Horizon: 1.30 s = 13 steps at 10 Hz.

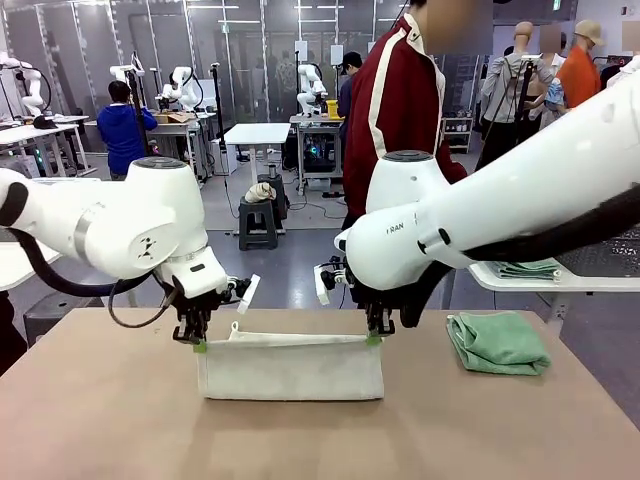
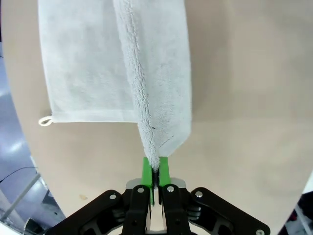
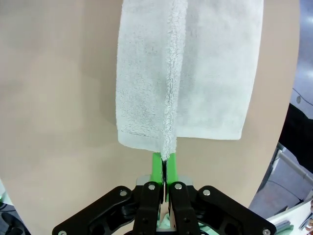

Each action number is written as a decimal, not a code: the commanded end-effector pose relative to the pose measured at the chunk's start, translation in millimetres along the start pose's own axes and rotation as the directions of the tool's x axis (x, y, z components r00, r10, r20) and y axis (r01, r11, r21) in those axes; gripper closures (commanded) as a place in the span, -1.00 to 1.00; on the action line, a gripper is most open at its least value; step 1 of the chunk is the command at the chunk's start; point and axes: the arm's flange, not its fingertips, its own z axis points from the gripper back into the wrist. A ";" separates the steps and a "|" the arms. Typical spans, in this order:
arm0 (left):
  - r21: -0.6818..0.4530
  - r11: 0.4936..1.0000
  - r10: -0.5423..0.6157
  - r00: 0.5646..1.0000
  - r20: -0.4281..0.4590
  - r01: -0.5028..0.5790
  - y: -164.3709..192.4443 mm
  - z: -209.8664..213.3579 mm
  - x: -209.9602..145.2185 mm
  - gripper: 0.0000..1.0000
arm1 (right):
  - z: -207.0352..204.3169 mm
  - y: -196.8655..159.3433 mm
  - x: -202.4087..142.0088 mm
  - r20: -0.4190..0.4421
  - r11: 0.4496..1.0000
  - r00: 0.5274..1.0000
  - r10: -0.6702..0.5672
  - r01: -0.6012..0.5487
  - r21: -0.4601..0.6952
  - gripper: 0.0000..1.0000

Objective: Fold the towels and place them in the basket.
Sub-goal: When a person lays out a Towel with hook on the table, fold it in half twice.

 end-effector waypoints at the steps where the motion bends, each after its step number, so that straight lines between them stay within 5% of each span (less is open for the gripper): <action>1: -0.049 0.999 -0.015 1.000 0.000 0.015 35.0 -4.8 -0.9 0.88 | -5.3 -20.8 -6.9 0.004 0.999 1.000 0.028 -0.028 0.024 0.93; 13: -0.113 0.994 -0.003 1.000 0.024 0.006 133.9 -70.9 -3.7 0.88 | -65.1 -105.0 -32.7 0.025 0.998 1.000 -0.012 0.010 0.056 0.93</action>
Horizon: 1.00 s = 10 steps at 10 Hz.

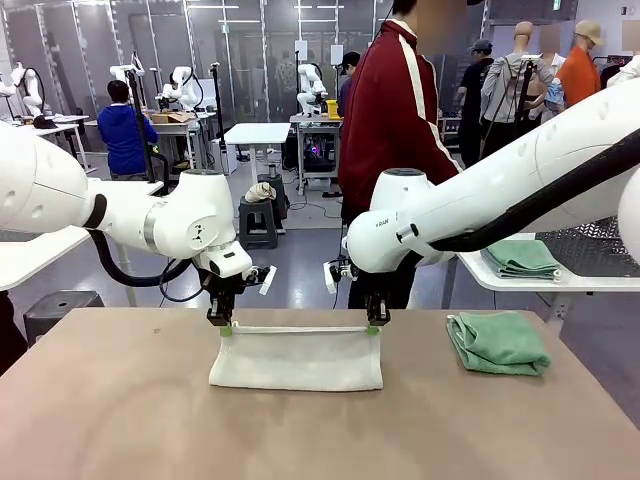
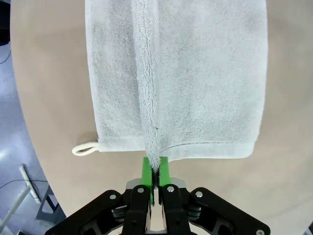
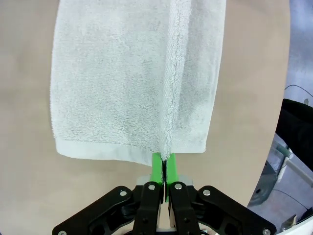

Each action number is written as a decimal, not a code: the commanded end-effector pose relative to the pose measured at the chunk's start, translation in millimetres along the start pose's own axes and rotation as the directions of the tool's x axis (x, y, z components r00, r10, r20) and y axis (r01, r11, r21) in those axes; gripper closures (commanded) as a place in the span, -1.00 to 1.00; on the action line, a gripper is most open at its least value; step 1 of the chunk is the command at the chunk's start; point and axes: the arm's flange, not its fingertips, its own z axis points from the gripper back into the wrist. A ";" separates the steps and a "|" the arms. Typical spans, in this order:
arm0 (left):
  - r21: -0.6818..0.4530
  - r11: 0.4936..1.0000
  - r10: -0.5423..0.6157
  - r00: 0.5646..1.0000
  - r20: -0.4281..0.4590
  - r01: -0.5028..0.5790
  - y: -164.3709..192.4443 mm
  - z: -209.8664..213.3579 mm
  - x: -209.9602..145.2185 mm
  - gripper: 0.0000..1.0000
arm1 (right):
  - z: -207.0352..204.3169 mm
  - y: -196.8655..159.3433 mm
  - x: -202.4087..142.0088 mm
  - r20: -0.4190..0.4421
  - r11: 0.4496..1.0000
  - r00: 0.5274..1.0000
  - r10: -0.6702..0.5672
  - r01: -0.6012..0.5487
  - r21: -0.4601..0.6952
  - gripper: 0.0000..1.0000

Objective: Fold the towels and place them in the basket.
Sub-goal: When a person lays out a Towel with hook on the table, fold it in half twice.

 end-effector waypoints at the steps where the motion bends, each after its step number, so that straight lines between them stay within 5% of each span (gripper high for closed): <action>1: -0.024 0.999 -0.026 1.000 -0.003 0.025 15.4 -1.5 -5.0 0.88 | -1.4 -11.3 -4.8 -0.010 1.000 1.000 0.021 -0.020 0.010 0.93; 2: -0.017 1.000 -0.026 1.000 -0.005 0.026 17.7 -3.4 -5.4 0.88 | -2.2 -13.0 -6.1 -0.004 1.000 1.000 0.023 -0.022 0.009 0.81; 3: 0.001 1.000 -0.023 1.000 -0.004 0.023 18.2 -3.3 -5.6 0.49 | -1.6 -13.5 -6.9 0.000 1.000 1.000 0.029 -0.029 0.004 0.54; 4: 0.026 1.000 -0.013 1.000 -0.008 0.013 17.7 -1.5 -6.9 0.49 | 0.5 -13.2 -8.1 0.002 0.999 0.999 0.040 -0.040 -0.009 0.42; 5: 0.045 0.999 -0.004 1.000 -0.012 0.004 16.1 0.8 -8.5 0.10 | 2.4 -12.5 -8.3 0.000 0.999 0.999 0.045 -0.045 -0.023 0.14; 6: 0.058 0.998 0.004 1.000 -0.018 -0.003 13.7 2.1 -10.7 0.42 | 4.2 -10.6 -8.0 -0.006 0.997 0.999 0.053 -0.053 -0.047 0.02; 7: 0.084 0.996 0.013 1.000 -0.019 -0.011 9.9 4.5 -13.0 -0.29 | 7.0 -7.8 -6.8 -0.013 0.996 0.998 0.064 -0.065 -0.064 -0.25; 8: 0.105 0.994 0.002 1.000 0.005 -0.002 1.3 13.9 -13.9 0.03 | 14.7 -2.1 -5.1 0.008 0.996 0.998 0.063 -0.063 -0.059 -0.37; 10: 0.086 0.996 -0.014 0.999 0.051 0.010 -36.4 57.5 -20.0 0.03 | 57.2 31.4 3.5 0.053 1.000 0.999 0.001 -0.002 0.008 -0.37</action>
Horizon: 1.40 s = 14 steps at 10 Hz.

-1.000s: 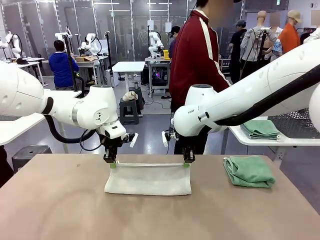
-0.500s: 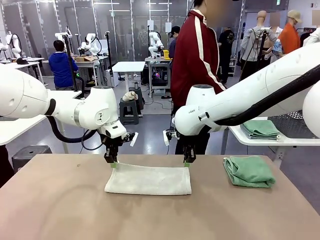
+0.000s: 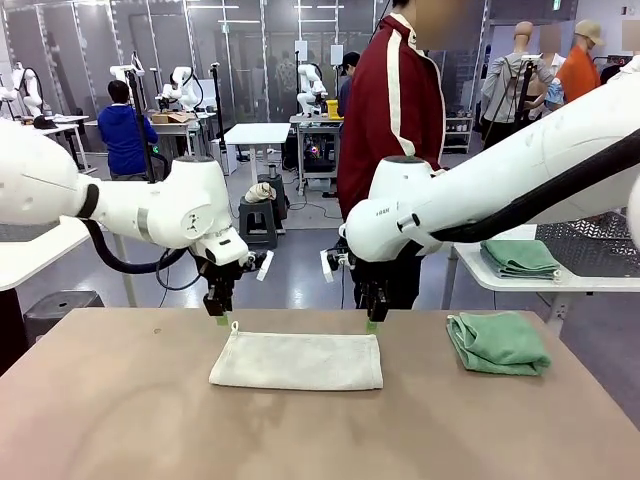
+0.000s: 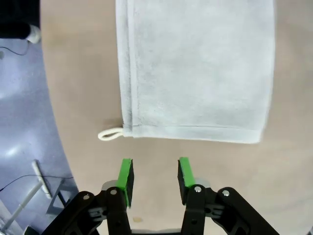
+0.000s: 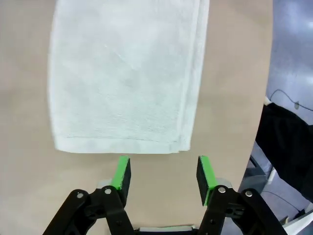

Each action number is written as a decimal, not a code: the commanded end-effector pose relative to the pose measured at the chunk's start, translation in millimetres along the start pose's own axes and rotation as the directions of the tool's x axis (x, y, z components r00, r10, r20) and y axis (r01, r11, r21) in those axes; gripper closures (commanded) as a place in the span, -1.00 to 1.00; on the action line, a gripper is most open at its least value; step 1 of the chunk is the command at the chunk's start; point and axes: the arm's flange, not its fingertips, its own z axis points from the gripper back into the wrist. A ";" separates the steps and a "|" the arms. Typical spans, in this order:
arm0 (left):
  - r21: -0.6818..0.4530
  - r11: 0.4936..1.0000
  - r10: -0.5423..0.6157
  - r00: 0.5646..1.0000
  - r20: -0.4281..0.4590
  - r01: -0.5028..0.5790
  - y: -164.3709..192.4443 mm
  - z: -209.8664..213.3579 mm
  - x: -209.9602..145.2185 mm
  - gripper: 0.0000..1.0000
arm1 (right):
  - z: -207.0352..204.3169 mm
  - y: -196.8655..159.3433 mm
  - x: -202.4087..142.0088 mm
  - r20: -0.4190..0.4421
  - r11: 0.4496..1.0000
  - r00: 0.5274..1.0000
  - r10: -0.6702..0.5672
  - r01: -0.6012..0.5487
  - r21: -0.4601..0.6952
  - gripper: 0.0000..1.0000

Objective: Fold the towels and place them in the basket.
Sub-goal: When a person lays out a Towel with hook on the table, fold it in half twice.

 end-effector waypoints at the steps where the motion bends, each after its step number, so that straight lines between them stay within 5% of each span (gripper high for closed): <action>1: -0.009 1.000 0.009 0.998 0.057 -0.009 -57.4 54.9 -20.3 0.03 | 56.5 50.3 -1.7 0.047 0.995 0.994 -0.097 0.095 0.040 -0.37; 5: 0.096 0.995 0.009 0.974 0.227 -0.032 -145.3 137.8 -78.8 0.03 | 165.5 138.1 4.6 0.177 0.895 0.881 -0.439 0.446 -0.002 -0.37; 7: 0.123 0.990 0.023 0.941 0.336 -0.068 -175.5 147.3 -118.4 0.03 | 198.1 179.1 1.4 0.235 0.721 0.686 -0.688 0.684 0.113 -0.37; 10: 0.129 0.986 0.041 0.908 0.416 -0.104 -195.1 142.3 -150.3 0.03 | 216.2 211.7 -5.1 0.110 0.418 0.403 -0.908 0.864 0.281 -0.37; 12: 0.116 0.984 0.048 0.830 0.556 -0.134 -200.8 139.2 -175.4 0.03 | 213.7 211.9 -12.0 0.078 0.369 0.366 -0.927 0.861 0.351 -0.37; 13: 0.106 0.986 0.039 0.783 0.621 -0.133 -202.5 135.9 -186.6 0.03 | 215.5 212.9 -9.9 0.075 0.445 0.441 -0.894 0.857 0.259 -0.37; 14: 0.102 0.987 0.018 0.721 0.693 -0.122 -204.1 134.0 -199.9 0.03 | 215.5 212.9 -9.9 0.075 0.445 0.441 -0.894 0.857 0.259 -0.37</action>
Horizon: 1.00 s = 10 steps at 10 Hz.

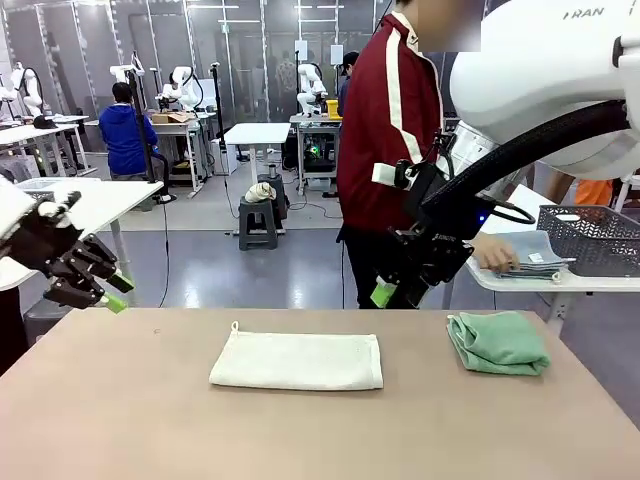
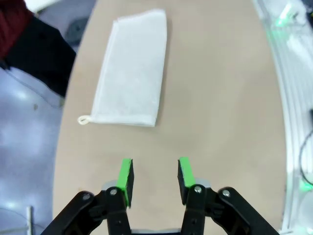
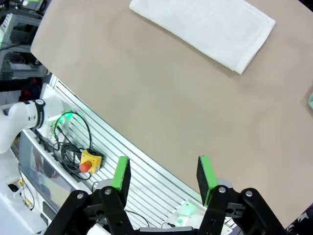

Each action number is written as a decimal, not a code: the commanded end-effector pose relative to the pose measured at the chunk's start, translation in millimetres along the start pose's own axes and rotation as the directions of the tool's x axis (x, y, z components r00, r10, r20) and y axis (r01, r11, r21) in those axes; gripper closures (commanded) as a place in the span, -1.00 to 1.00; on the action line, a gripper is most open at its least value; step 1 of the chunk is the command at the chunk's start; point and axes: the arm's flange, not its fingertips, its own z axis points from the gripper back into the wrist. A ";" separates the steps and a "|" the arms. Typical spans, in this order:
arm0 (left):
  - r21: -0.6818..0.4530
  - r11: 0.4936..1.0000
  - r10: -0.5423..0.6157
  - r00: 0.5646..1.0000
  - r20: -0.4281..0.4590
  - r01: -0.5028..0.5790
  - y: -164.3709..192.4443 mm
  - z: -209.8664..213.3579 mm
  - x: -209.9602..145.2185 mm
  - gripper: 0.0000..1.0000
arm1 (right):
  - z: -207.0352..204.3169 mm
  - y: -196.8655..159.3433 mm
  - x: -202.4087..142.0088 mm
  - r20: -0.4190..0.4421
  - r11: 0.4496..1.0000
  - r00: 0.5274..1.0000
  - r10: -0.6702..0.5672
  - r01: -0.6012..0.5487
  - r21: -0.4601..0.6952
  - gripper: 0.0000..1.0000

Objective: Fold the towels and place them in the basket.
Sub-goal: When a person lays out a Towel with hook on the table, fold it in half twice.

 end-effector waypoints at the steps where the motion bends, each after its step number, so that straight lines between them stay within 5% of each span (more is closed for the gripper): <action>1: -0.027 1.000 0.012 0.980 0.201 -0.007 -1.4 4.8 -18.1 0.03 | -1.0 0.0 1.0 0.004 0.999 0.999 0.040 -0.040 -0.030 -0.37; 4: -0.103 0.994 0.080 0.911 0.405 -0.041 10.9 -3.1 -29.9 0.03 | -1.0 0.0 1.0 0.004 0.999 0.999 0.040 -0.040 -0.030 -0.37; 8: -0.148 0.988 0.096 0.892 0.442 -0.033 21.2 -9.8 -37.1 0.03 | -1.0 0.0 1.0 0.004 0.999 0.999 0.040 -0.040 -0.030 -0.37; 10: -0.158 0.986 0.116 0.890 0.441 -0.051 13.8 -12.5 -38.1 0.03 | -4.0 0.8 6.6 0.010 0.997 0.998 -0.061 0.061 -0.051 -0.37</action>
